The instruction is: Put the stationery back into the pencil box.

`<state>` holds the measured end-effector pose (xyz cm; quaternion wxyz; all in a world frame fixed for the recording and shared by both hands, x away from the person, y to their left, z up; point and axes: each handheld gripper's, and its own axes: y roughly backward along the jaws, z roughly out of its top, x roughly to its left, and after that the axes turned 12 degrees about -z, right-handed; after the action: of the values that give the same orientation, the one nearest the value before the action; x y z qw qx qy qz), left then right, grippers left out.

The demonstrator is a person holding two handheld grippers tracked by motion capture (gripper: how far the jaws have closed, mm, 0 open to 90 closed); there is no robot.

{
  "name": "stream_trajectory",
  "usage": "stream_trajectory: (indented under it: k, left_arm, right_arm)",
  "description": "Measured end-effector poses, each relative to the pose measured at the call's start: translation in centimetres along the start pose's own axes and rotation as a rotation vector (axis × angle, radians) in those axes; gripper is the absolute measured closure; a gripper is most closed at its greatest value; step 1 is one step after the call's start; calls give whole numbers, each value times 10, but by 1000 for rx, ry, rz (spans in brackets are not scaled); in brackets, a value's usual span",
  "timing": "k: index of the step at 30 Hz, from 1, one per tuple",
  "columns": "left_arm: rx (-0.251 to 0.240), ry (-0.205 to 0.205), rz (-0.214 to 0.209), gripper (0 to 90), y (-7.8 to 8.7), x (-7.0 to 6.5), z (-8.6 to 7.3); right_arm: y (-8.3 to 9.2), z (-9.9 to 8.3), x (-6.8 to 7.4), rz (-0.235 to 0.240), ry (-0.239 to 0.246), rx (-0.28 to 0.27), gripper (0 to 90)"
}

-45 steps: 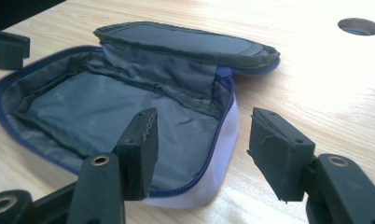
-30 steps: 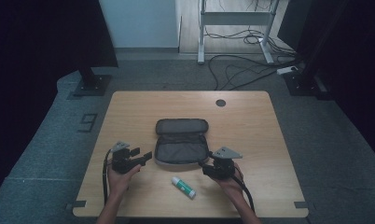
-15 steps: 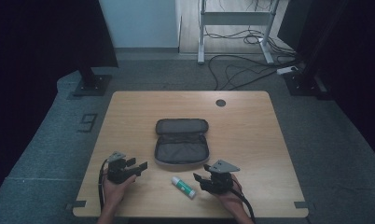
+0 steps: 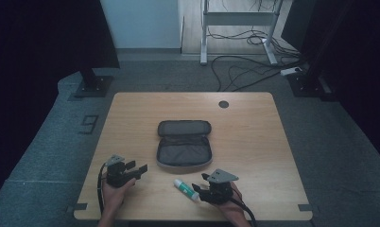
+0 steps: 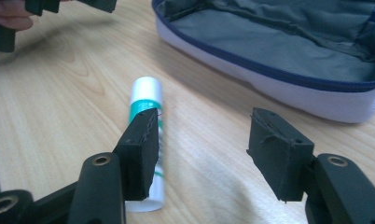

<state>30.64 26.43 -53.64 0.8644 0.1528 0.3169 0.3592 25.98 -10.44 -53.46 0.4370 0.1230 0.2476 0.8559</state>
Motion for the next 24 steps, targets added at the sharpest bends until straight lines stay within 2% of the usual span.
stream_trajectory:
  k: [13,24]
  left_arm:
    - [7,6,2,321,1,2,-4]
    - [24,8,-1,319,-1,3,-5]
  right_arm:
    - [-3,-6,18,37,40,31,429]
    - [-11,-8,24,50,58,55,447]
